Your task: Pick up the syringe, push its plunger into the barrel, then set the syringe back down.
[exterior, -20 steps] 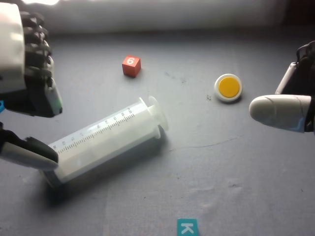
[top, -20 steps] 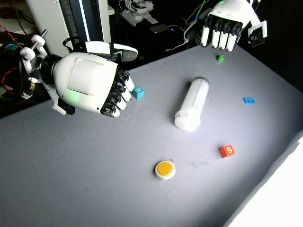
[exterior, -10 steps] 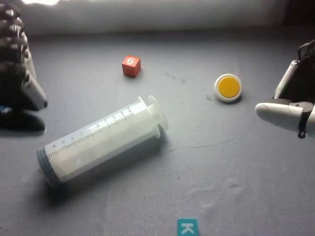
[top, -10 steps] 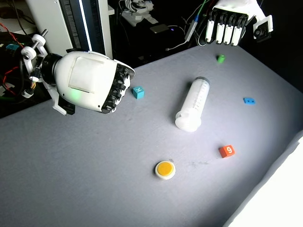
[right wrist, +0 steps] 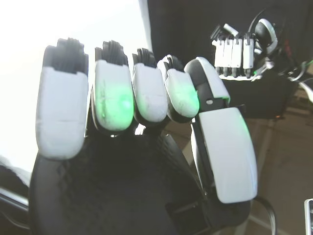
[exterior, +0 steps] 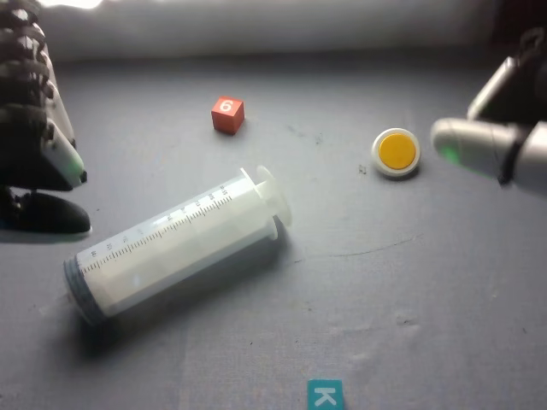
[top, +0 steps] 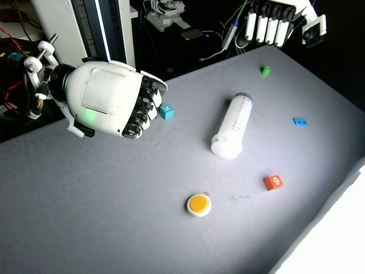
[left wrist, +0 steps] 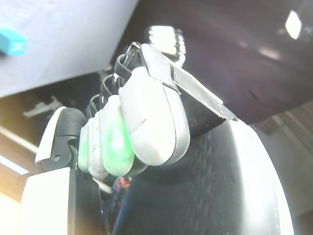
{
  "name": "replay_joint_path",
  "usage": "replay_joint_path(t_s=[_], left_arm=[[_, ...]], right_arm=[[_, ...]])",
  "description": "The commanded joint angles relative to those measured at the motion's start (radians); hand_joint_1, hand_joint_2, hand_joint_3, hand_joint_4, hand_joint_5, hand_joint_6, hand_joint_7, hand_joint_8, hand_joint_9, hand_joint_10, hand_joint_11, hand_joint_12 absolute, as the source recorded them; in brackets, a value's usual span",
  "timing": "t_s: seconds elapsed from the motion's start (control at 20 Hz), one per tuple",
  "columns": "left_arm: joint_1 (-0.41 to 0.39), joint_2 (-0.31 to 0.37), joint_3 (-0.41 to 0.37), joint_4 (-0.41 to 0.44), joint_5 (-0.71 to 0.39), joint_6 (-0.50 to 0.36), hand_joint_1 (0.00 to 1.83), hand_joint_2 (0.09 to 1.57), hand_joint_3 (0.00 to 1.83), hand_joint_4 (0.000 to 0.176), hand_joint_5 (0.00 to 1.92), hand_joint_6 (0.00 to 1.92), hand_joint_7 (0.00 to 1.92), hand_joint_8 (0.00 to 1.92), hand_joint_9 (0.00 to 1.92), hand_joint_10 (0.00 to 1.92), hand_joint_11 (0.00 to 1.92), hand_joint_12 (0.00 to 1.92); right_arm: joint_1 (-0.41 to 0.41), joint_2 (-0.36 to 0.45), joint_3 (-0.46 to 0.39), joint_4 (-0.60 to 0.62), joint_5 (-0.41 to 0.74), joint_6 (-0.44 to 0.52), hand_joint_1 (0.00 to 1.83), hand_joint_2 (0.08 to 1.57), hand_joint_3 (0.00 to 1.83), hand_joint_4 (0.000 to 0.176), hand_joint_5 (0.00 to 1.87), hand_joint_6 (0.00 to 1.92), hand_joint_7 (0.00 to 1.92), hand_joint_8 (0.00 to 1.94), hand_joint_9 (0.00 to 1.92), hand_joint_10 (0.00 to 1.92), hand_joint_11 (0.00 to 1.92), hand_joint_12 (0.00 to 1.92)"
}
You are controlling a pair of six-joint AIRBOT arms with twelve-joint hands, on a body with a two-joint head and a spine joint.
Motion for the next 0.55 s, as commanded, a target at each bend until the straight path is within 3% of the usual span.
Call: replay_joint_path(t_s=[0.0,0.1,0.15,0.3,0.4,0.5], left_arm=[[-0.006,0.002,-0.006,-0.085,-0.06,0.006,1.28,1.36,0.0,0.019,1.63,1.92,1.7,1.92,1.78,1.92,1.83,1.92],[-0.005,0.004,-0.009,-0.085,-0.051,0.01,1.36,1.36,0.0,0.006,1.64,1.92,1.69,1.92,1.76,1.92,1.8,1.92],[-0.005,0.005,-0.007,-0.085,-0.05,0.011,1.35,1.37,0.0,0.032,1.65,1.92,1.7,1.92,1.76,1.92,1.8,1.92],[-0.015,0.001,0.003,-0.082,-0.058,0.011,1.33,1.41,0.0,0.063,1.64,1.92,1.71,1.92,1.78,1.92,1.81,1.92],[-0.016,0.003,0.001,-0.082,-0.066,0.01,1.34,1.41,0.0,0.063,1.64,1.92,1.71,1.92,1.78,1.92,1.8,1.92],[-0.017,0.007,-0.001,-0.078,-0.068,0.01,1.34,1.41,0.0,0.064,1.64,1.92,1.71,1.92,1.78,1.92,1.8,1.92]], right_arm=[[0.014,0.01,0.0,0.007,0.115,-0.004,0.87,1.46,0.0,0.032,1.45,1.92,1.6,1.94,1.65,1.92,1.79,1.92],[0.021,0.016,0.0,0.007,0.075,-0.006,0.91,1.42,0.0,0.044,1.41,1.92,1.57,1.94,1.63,1.92,1.8,1.92],[0.024,0.017,0.0,0.007,0.051,-0.006,0.92,1.41,0.0,0.047,1.41,1.92,1.57,1.94,1.62,1.92,1.79,1.92],[0.028,0.026,0.0,0.003,-0.039,-0.03,0.87,1.43,0.0,0.057,1.43,1.92,1.56,1.94,1.61,1.92,1.79,1.92],[0.038,0.049,0.0,-0.049,-0.193,-0.15,0.83,1.44,0.0,0.064,1.42,1.92,1.55,1.94,1.59,1.92,1.77,1.92],[0.043,0.05,0.002,-0.058,-0.206,-0.26,0.83,1.44,0.0,0.07,1.42,1.92,1.53,1.94,1.58,1.92,1.76,1.92]])
